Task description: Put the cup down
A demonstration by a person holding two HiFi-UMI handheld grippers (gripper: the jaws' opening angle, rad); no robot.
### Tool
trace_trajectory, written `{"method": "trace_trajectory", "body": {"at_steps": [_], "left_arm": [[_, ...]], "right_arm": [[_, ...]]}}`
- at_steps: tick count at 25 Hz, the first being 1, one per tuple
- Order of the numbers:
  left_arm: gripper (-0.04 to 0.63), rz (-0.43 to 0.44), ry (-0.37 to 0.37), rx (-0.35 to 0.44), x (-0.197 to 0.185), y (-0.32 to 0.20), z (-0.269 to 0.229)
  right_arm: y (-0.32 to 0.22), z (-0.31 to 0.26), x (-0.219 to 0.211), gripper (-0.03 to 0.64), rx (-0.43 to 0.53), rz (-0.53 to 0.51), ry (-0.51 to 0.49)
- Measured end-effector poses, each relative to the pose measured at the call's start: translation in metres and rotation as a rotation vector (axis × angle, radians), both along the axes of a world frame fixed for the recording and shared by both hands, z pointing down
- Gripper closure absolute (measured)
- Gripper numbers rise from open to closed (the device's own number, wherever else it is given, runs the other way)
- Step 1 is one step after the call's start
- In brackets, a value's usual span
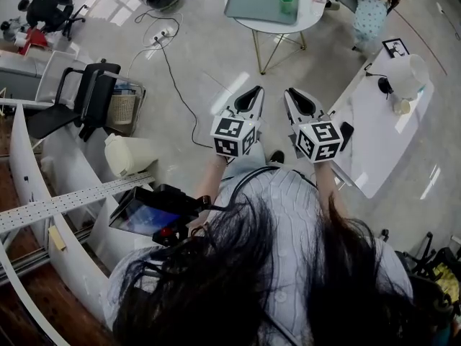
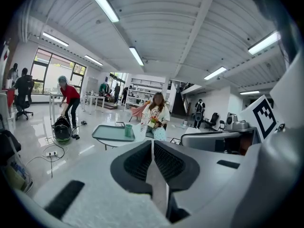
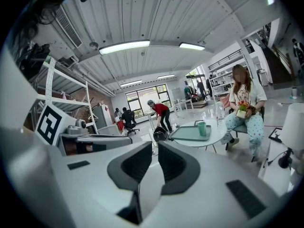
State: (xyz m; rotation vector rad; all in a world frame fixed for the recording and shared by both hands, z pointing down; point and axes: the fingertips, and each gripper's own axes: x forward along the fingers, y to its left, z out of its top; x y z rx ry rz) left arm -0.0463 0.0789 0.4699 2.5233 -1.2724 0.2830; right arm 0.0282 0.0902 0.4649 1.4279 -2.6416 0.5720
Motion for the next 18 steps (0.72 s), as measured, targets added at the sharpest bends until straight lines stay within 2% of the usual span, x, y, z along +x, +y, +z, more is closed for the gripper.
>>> {"method": "trace_trajectory", "body": {"at_steps": [18], "left_arm": [[0.569, 0.006, -0.004, -0.003, 0.001, 0.014, 0.001]], "right_arm": [[0.010, 0.000, 0.003, 0.557, -0.003, 0.010, 0.003]]}}
